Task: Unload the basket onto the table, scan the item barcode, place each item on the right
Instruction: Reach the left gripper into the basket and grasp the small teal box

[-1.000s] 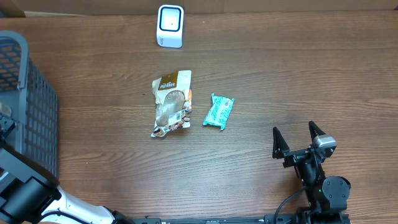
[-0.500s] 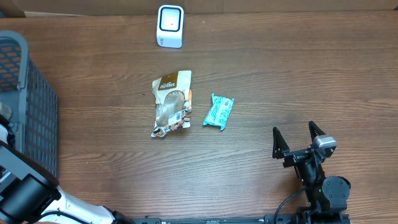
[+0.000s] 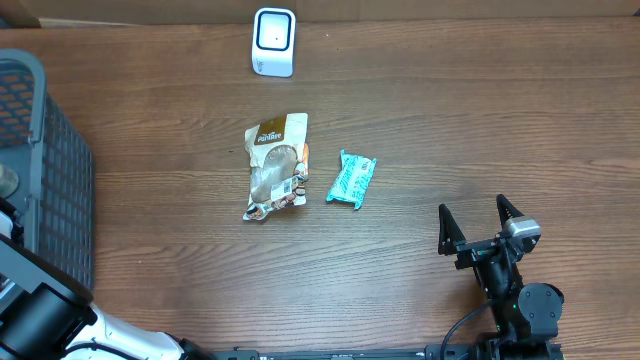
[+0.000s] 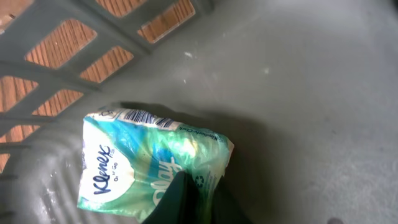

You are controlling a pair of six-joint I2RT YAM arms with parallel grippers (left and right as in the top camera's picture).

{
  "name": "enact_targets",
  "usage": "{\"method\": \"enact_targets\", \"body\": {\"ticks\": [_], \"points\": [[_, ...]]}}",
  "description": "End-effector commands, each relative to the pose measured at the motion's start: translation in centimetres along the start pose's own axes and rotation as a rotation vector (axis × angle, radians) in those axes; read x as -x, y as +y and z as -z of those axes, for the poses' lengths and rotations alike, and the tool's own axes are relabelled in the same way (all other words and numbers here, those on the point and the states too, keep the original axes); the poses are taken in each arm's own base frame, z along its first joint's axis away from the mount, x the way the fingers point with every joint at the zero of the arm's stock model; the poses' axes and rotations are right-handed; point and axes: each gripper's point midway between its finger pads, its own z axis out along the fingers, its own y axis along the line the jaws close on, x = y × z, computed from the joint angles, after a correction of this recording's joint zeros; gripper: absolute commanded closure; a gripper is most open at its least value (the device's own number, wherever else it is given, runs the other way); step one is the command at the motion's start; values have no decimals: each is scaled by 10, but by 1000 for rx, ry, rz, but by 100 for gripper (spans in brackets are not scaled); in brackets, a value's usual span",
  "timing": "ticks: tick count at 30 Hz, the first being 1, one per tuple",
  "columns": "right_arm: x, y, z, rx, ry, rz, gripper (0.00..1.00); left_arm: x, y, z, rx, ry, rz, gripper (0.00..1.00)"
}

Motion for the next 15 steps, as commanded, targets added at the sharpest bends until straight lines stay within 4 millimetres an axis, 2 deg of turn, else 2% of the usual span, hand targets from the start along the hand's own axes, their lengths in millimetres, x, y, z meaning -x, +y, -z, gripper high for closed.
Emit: {"method": "enact_targets", "body": {"ticks": [1, 3, 4, 9, 10, 12, 15], "points": [[-2, -2, 0, -7, -2, -1, 0, -31, -12, -10, -62, 100, -32, 96], [-2, -2, 0, -7, -2, -1, 0, -29, -14, -3, -81, 101, -31, 96], [-2, -2, 0, -7, -2, -1, 0, -21, -17, 7, -113, 88, -25, 96], [-2, -2, 0, -7, -2, -1, 0, 42, -30, 90, -322, -88, 27, 96], [-2, -2, 0, -7, -2, -1, 0, 61, -30, 120, -382, -151, 47, 96], [-2, -2, 0, -7, -2, -1, 0, 83, -29, 164, -467, -244, 83, 96], [-2, -2, 0, -7, -2, -1, 0, 113, -20, 259, -629, -439, 105, 96]]}}
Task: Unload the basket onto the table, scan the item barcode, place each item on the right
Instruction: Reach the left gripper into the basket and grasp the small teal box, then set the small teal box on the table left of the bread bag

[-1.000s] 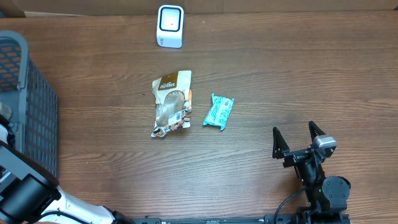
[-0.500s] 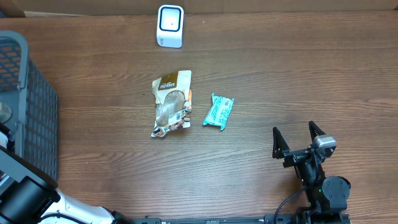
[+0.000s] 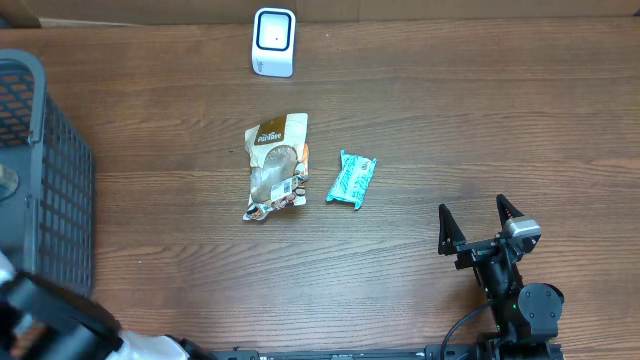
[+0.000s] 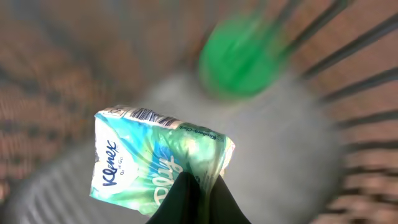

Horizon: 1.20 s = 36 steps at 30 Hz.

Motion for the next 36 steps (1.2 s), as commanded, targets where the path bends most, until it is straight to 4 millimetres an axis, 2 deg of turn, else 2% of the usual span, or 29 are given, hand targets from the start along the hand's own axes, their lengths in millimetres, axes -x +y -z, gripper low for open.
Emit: {"method": "enact_targets", "body": {"ticks": [1, 2, 3, 4, 6, 7, 8, 9, 10, 12, 14, 15, 16, 17, 19, 20, 25, 30, 31, 32, 33, 34, 36], "points": [[-2, -2, 0, -8, -1, -1, 0, 72, -57, 140, -313, -305, -8, 96], [-2, -2, 0, -8, -1, -1, 0, 78, -67, 172, -366, -363, -28, 96], [-2, -2, 0, -8, -1, -1, 0, 78, -75, 195, -407, -401, -46, 96], [-2, -2, 0, -8, -1, -1, 0, 71, -92, 238, -483, -458, -86, 96], [-2, -2, 0, -8, -1, -1, 0, 55, -107, 267, -537, -473, -125, 96], [-2, -2, 0, -8, -1, -1, 0, 39, -119, 283, -572, -465, -169, 96], [-2, -2, 0, -8, -1, -1, 0, 28, -126, 290, -592, -451, -204, 96], [-2, -2, 0, -8, -1, -1, 0, 7, -137, 299, -625, -413, -263, 96], [-2, -2, 0, -8, -1, -1, 0, -26, -151, 302, -662, -330, -345, 96], [-2, -2, 0, -8, -1, -1, 0, -76, -167, 296, -694, -169, -438, 96], [-2, -2, 0, -8, -1, -1, 0, -121, -179, 279, -689, -34, -527, 96], [-2, -2, 0, -8, -1, -1, 0, -135, -182, 273, -685, 1, -559, 96], [-2, -2, 0, -8, -1, -1, 0, -163, -188, 257, -669, 72, -619, 96], [-2, -2, 0, -8, -1, -1, 0, -176, -190, 250, -662, 103, -646, 96], [-2, -2, 0, -8, -1, -1, 0, -230, -199, 216, -632, 223, -753, 96], [-2, -2, 0, -8, -1, -1, 0, -248, -203, 203, -627, 253, -788, 96], [-2, -2, 0, -8, -1, -1, 0, -300, -214, 153, -588, 317, -866, 95], [-2, -2, 0, -8, -1, 0, 0, -334, -220, 110, -547, 396, -899, 95], [-2, -2, 0, -8, -1, -1, 0, -338, -221, 105, -537, 413, -902, 90], [-2, -2, 0, -8, -1, -1, 0, -342, -221, 100, -530, 428, -904, 80], [-2, -2, 0, -8, -1, -1, 0, -345, -221, 95, -521, 441, -900, 64], [-2, -2, 0, -8, -1, -1, 0, -349, -223, 92, -526, 455, -902, 53], [-2, -2, 0, -8, -1, -1, 0, -354, -231, 94, -581, 469, -897, 50]]}}
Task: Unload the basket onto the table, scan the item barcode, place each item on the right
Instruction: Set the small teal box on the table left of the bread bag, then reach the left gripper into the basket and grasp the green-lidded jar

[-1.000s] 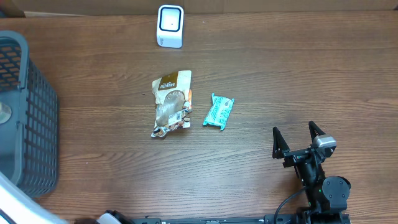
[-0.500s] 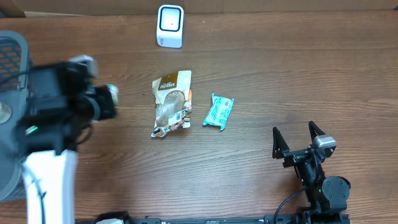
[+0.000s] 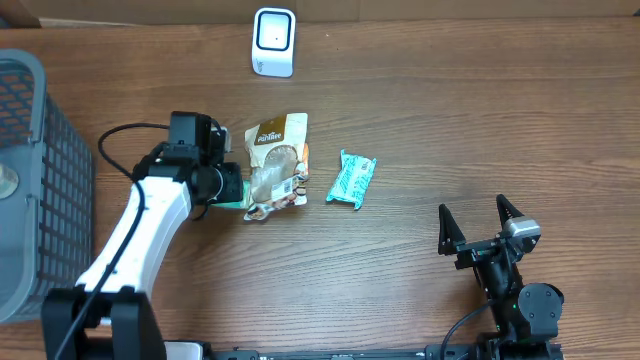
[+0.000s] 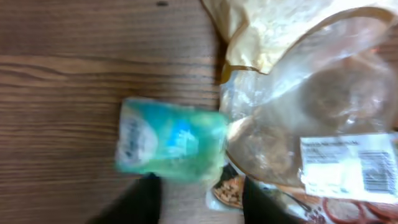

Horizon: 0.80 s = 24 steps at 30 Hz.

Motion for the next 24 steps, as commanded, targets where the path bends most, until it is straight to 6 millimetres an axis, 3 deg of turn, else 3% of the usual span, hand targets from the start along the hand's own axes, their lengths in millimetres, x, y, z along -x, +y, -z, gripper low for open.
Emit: {"method": "enact_targets", "body": {"ticks": [1, 4, 7, 10, 11, 13, 14, 16, 18, 20, 22, 24], "points": [[-2, -2, 0, -8, -2, -1, 0, 2, -15, -8, -80, -4, -30, 47], [-2, -2, 0, -7, -2, -1, 0, 24, -23, 10, -115, -80, -43, 39], [-2, -2, 0, -8, -2, -1, 0, 50, -29, 44, -123, -162, -49, 0], [-2, -2, 0, -8, -2, -1, 0, 81, -25, 96, -118, -253, -27, 0], [-2, -2, 0, -8, -2, -1, 0, 96, -19, 127, -110, -299, -8, 0], [-2, -2, 0, -8, -2, -1, 0, 112, -6, 167, -90, -361, 24, 0], [-2, -2, 0, -8, -2, -1, 0, 125, 10, 204, -64, -425, 60, 0], [-2, -2, 0, -8, -2, -1, 0, 140, 42, 260, -6, -545, 129, 0], [-2, -2, 0, -8, -2, -1, 0, 146, 75, 300, 52, -645, 198, 0], [-2, -2, 0, -8, -2, -1, 0, 142, 128, 342, 139, -751, 343, 0], [-2, -2, 0, -8, -2, -1, 0, 129, 170, 355, 205, -783, 475, 0], [-2, -2, 0, -8, -2, -1, 0, 110, 215, 353, 285, -755, 595, 0]]}}
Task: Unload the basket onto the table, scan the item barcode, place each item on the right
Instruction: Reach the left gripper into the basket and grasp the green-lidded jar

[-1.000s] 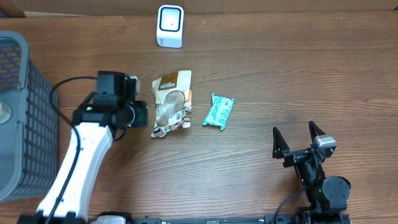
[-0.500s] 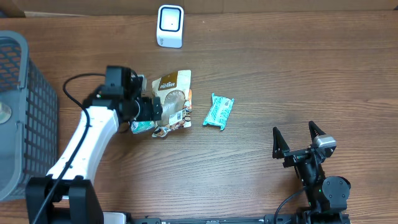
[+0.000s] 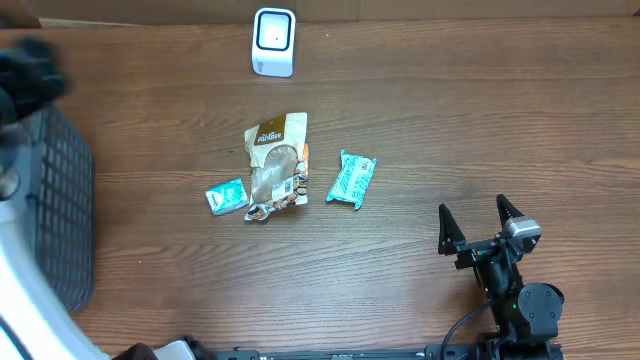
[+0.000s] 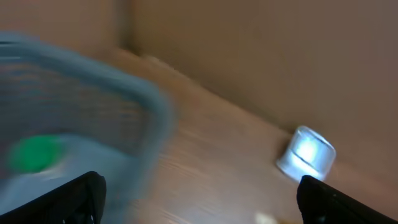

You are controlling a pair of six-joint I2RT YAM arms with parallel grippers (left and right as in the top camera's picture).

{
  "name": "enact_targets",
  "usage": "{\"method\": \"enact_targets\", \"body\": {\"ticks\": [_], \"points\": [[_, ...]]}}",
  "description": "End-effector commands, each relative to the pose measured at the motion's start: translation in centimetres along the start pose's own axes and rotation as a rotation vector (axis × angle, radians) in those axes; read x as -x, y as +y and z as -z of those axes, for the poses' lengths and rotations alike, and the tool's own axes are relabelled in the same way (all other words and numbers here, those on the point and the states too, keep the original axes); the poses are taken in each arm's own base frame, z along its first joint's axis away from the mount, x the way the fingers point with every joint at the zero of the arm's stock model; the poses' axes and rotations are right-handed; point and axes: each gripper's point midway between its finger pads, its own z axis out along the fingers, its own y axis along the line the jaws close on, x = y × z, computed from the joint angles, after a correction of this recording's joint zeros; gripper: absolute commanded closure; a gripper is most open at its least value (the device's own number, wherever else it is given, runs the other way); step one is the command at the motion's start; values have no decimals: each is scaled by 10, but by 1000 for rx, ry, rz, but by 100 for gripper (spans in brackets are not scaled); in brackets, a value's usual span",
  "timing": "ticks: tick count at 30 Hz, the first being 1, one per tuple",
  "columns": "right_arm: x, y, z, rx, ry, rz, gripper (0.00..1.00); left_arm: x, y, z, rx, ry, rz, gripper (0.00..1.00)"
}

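Observation:
The small teal-and-white tissue pack (image 3: 227, 196) lies flat on the table, touching the left edge of a brown snack pouch (image 3: 276, 165). A teal wrapped bar (image 3: 351, 178) lies right of the pouch. The white scanner (image 3: 273, 42) stands at the back edge, also seen as the blurred scanner (image 4: 306, 152) in the left wrist view. My left gripper (image 4: 199, 205) is open and empty, high over the far left; overhead it is a dark blur (image 3: 25, 70). My right gripper (image 3: 480, 225) stands open at the front right, holding nothing.
A grey mesh basket (image 3: 55, 200) fills the left edge of the table; its rim (image 4: 155, 106) and a green round object (image 4: 34, 154) inside it show in the blurred left wrist view. A brown wall runs behind the scanner.
The left gripper was low beside the brown pouch with the tissue pack between its parted fingers. Now the pack lies on the table and the gripper is up at the far left by the basket.
My left gripper was shut on the tissue pack inside the basket, then held it lifted above the basket floor. Later it was at the table beside the brown pouch, fingers parted. Now the pack rests there and the arm is back near the basket. The right arm never moved.

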Motion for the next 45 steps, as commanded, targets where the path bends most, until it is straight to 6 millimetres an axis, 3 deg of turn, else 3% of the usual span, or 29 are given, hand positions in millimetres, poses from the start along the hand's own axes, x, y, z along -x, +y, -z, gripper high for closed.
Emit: {"method": "enact_targets", "body": {"ticks": [1, 3, 8, 11, 12, 19, 31, 39, 45], "points": [[-2, -2, 0, -8, -1, -1, 0, -1, 74, -4, 184, 17, 151, 0], [-2, -2, 0, -8, -1, -1, 0, -14, 121, -18, 322, 69, 250, 0], [-2, -2, 0, -8, -1, -1, 0, -48, 173, -58, 443, 201, 380, 0], [-2, -2, 0, -8, -1, -1, 0, -81, 210, -77, 629, 290, 464, 0], [-2, -2, 0, -8, -1, -1, 0, -95, 221, -91, 658, 338, 469, 0], [-2, -2, 0, -8, -1, -1, 0, -127, 248, -157, 650, 427, 409, 0], [-2, -2, 0, -8, -1, -1, 0, -153, 277, -233, 602, 456, 205, 1], [-2, -2, 0, -8, -1, -1, 0, -138, 280, -247, 590, 382, 166, 0], [-2, -2, 0, -8, -1, -1, 0, -154, 286, -260, 583, 420, 137, 0]]}}
